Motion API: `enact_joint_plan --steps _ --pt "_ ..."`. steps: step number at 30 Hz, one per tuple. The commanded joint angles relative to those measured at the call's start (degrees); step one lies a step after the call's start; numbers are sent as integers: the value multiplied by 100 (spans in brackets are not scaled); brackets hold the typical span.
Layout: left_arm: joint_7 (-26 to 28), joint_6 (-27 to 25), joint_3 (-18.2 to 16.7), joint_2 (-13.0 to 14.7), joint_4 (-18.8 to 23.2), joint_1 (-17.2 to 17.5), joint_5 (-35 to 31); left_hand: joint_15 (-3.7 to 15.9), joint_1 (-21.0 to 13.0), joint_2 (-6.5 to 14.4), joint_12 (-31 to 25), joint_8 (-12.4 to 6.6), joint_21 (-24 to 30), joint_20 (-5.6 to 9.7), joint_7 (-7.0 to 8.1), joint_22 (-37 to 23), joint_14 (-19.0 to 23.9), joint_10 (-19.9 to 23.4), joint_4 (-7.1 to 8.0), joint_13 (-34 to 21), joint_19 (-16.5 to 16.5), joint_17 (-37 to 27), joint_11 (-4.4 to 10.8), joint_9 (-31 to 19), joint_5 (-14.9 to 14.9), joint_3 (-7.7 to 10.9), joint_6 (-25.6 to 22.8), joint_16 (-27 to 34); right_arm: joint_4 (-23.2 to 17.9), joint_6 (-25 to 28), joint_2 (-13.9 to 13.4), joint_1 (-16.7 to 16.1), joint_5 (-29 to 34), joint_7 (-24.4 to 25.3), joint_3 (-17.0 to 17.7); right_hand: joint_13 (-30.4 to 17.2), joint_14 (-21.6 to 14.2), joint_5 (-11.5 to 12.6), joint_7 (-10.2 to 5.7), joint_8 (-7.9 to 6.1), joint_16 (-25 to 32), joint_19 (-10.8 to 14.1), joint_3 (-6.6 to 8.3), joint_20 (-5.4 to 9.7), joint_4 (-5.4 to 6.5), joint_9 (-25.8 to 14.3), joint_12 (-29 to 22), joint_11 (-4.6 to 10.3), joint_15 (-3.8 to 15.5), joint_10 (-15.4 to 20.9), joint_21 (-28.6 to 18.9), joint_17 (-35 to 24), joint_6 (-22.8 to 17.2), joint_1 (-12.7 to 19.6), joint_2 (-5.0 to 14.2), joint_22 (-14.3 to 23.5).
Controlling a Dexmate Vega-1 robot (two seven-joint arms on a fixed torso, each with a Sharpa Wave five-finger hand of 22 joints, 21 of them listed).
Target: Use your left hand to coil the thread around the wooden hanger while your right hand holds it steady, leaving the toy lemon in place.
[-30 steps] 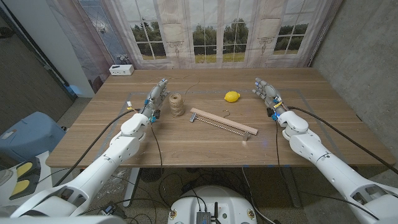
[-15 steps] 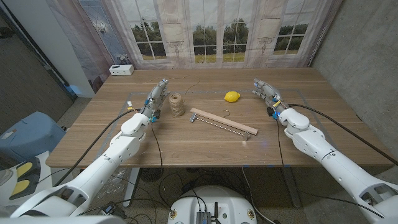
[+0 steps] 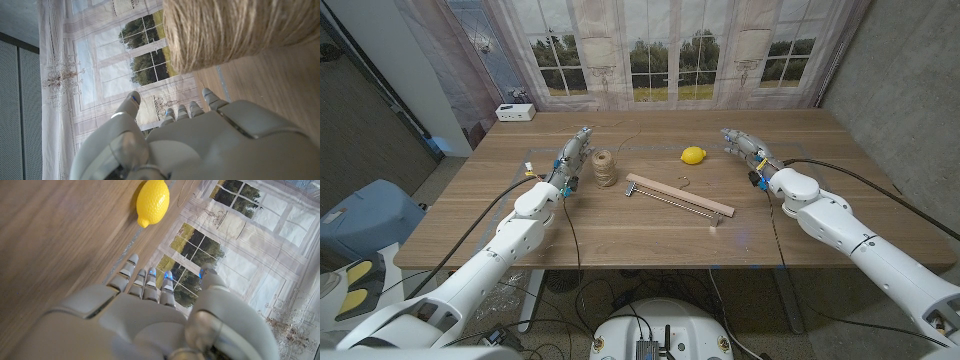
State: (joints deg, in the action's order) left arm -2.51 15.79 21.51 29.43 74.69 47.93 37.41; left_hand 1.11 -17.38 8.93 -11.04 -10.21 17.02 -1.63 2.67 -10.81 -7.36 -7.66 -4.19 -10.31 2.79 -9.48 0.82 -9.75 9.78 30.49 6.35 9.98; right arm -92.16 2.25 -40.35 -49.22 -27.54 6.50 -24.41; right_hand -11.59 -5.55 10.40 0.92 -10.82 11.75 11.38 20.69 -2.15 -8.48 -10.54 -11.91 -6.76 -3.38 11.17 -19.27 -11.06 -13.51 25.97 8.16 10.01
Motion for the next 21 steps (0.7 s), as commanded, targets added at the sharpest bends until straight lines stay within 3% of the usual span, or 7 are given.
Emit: enact_joint_plan --steps 1,3,6,9,10,14,21 --pt "-55 6 6 5 -24 -2 28 -22 -17 -35 -26 -40 1 -37 -12 -10 -48 -58 -40 -16 27 -19 -32 -19 26 -3 -22 18 -1013 1227 -496 32 712 506 -237 -15 -198 55 83 -77 81 94 112 1 -90 -10 -92 30 73 217 36 12 -210 204 -26 11" --pt "-63 14 4 5 -25 1 32 -31 -15 -36 -26 -39 -1 -42 -12 -10 -45 -57 -41 -17 27 -19 -29 -19 26 -4 -23 19 -1197 1544 -569 88 968 642 -347 -22 -441 73 152 -95 132 202 186 62 -176 -14 -128 90 142 374 53 25 -308 426 -89 10" --pt "-68 19 3 8 -18 9 33 -31 -13 -38 -27 -38 -4 -44 -12 -11 -46 -55 -42 -17 26 -20 -35 -19 26 -5 -25 19 -1614 2399 -635 223 1501 990 -597 -113 -1062 124 185 -184 286 644 682 159 -275 -48 -261 131 387 827 28 -49 -669 1597 -194 28" --pt "-66 18 3 13 -8 16 32 -29 -10 -38 -30 -37 -6 -45 -11 -11 -51 -47 -43 -17 25 -21 -47 -20 26 -6 -27 18 -1857 2912 -720 375 1767 926 -780 -170 -1281 167 101 -230 351 851 919 177 -268 -61 -338 295 475 990 -9 -107 -887 2022 -227 35" --pt "-63 18 2 11 -6 18 34 -28 -9 -37 -30 -36 -8 -47 -10 -11 -51 -48 -44 -17 25 -21 -39 -20 26 -6 -28 18 -1927 3049 -741 417 1863 916 -843 -180 -1245 150 77 -218 339 848 911 171 -236 -62 -324 291 495 947 0 -125 -882 2026 -272 36" --pt "-86 -2 9 27 5 15 35 -25 -8 -36 -30 -34 -11 -48 -11 -11 -55 -50 -46 -17 25 -21 -36 -20 26 -6 -28 17 -2181 3439 -815 519 2181 866 -1031 -228 -885 -15 59 -43 271 775 501 92 35 -57 -197 266 412 657 87 -279 -541 1575 -659 52" --pt "-116 -19 17 37 10 9 42 -24 -4 -35 -27 -31 -18 -52 -8 -12 -58 -57 -50 -17 24 -22 -41 -21 27 -7 -30 17 -2568 4061 -899 659 2641 750 -1291 -242 -819 -1 49 -32 268 739 316 72 159 -56 -184 275 386 644 124 -323 -489 1287 -763 58"
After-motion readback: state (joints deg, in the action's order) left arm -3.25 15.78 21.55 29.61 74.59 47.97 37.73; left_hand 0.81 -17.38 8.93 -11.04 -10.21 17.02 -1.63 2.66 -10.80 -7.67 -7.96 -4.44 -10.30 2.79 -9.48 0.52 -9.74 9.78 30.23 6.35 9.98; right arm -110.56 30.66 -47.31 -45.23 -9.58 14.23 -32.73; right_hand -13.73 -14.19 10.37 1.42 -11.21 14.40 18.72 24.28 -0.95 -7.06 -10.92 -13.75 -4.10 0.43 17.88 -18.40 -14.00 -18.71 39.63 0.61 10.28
